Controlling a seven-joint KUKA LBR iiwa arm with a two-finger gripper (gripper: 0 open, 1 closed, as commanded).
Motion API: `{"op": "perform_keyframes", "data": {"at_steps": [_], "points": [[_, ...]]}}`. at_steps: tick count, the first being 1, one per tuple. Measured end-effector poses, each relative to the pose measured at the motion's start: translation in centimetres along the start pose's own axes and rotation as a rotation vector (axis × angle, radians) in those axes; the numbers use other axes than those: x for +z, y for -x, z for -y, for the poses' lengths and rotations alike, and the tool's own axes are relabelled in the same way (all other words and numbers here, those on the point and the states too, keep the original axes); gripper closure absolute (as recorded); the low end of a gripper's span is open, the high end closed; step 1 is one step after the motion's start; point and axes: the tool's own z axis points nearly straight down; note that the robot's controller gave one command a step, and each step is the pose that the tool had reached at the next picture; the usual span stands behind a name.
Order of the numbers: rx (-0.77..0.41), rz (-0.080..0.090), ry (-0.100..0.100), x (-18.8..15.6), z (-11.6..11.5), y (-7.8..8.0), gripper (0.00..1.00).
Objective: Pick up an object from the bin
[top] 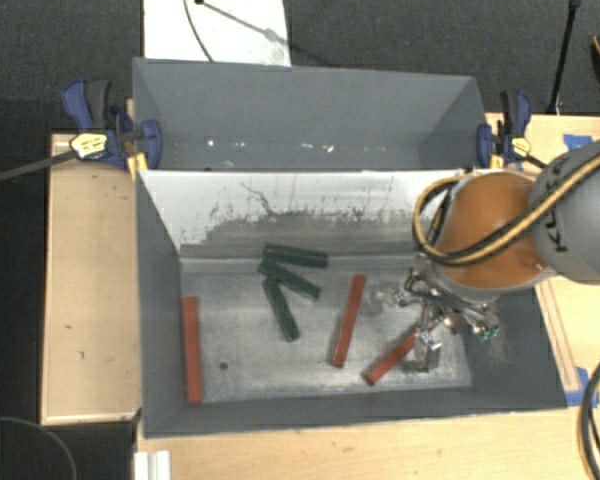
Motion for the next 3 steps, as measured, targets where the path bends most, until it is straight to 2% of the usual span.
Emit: {"op": "perform_keyframes", "data": {"at_steps": [1,2,3], "points": [[-0.121,0.001,-0.002,-3.2,-1.4,-2.7,0.0],[-0.329,0.006,-0.005,-3.2,-1.3,0.3,0.0],[-0.389,0.011,-0.008,-0.2,-1.9,-3.7,0.0]]}}
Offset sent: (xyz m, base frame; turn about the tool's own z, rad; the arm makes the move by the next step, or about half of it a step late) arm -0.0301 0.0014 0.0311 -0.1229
